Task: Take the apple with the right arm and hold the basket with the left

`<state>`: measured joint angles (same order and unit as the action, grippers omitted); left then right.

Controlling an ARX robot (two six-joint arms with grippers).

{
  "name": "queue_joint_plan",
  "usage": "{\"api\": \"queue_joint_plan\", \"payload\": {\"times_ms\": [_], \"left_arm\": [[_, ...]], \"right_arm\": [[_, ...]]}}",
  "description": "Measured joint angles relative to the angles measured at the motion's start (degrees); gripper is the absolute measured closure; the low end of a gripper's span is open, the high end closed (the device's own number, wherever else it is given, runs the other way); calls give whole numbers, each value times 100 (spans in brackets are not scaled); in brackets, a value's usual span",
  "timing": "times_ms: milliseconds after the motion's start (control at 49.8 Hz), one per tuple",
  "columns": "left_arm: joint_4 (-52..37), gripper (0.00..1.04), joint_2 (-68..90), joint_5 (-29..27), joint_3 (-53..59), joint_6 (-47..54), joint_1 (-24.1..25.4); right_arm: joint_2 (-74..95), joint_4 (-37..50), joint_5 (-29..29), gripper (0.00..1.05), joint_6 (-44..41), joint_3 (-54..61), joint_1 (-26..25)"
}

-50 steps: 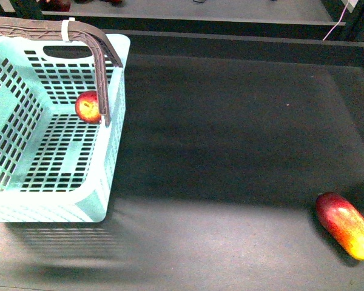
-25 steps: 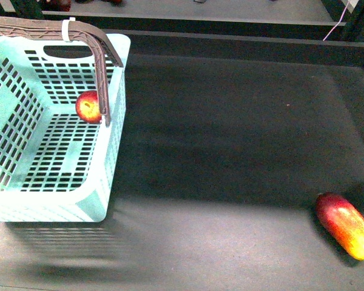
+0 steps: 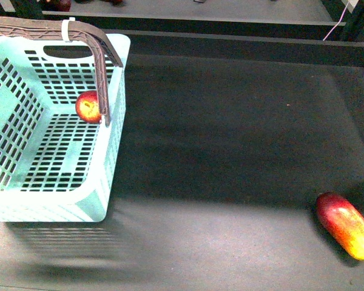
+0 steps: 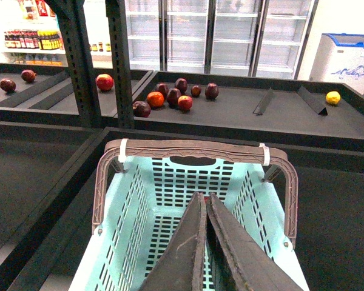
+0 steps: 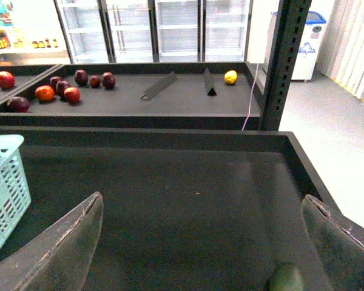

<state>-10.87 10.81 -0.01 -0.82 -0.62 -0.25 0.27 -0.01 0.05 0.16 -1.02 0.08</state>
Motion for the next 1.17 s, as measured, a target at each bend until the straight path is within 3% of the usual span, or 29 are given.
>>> {"api": "queue_joint_plan", "payload": {"times_ms": [161,703,924,1165], "left_arm": [[1021,101,-881,0,-2,0,0],[1078,101,-1045,0,-2,-2,2],[1078,49,-1045,0,-2,0,0],[1078,9,-1045,0,-2,0,0]], "right_arm": [[0,0,0,9,0,0,0],[0,0,-2,9,0,2,0],[0,0,-2,9,0,0,0],[0,0,-2,9,0,0,0]]}}
